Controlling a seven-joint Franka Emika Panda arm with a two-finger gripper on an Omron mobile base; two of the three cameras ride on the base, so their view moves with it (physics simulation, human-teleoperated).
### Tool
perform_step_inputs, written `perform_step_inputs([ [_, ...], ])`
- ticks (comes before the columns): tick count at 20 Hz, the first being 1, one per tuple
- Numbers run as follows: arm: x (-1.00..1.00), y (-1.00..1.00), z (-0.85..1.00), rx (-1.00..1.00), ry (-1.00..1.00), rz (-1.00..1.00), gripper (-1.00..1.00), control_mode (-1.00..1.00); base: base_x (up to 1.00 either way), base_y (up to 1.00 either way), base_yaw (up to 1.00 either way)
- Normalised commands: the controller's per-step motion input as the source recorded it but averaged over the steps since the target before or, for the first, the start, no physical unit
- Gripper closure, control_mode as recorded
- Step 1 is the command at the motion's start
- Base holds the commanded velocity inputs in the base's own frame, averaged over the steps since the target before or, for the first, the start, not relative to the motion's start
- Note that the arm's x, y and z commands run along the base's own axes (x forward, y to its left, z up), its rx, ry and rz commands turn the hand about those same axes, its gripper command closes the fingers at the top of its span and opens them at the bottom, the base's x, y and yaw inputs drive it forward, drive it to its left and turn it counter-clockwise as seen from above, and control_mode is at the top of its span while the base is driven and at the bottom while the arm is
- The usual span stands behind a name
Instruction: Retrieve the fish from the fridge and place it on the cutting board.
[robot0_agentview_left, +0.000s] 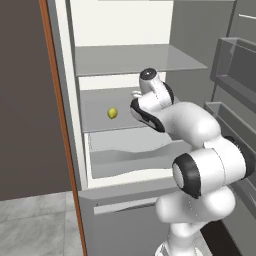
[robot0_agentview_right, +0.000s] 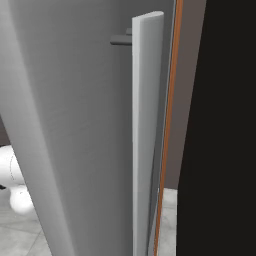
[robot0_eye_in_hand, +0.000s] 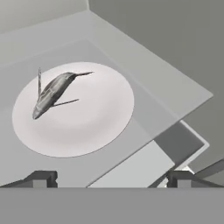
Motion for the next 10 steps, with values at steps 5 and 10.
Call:
perform_step_inputs([
  [5, 0.24, 0.00, -0.14, 0.00, -0.04, 0.00, -1.00, -1.00, 0.00, 0.00, 0.00],
  [10, 0.36, 0.00, -0.03, 0.00, 0.00, 0.00, -1.00, -1.00, 0.00, 0.00, 0.00],
])
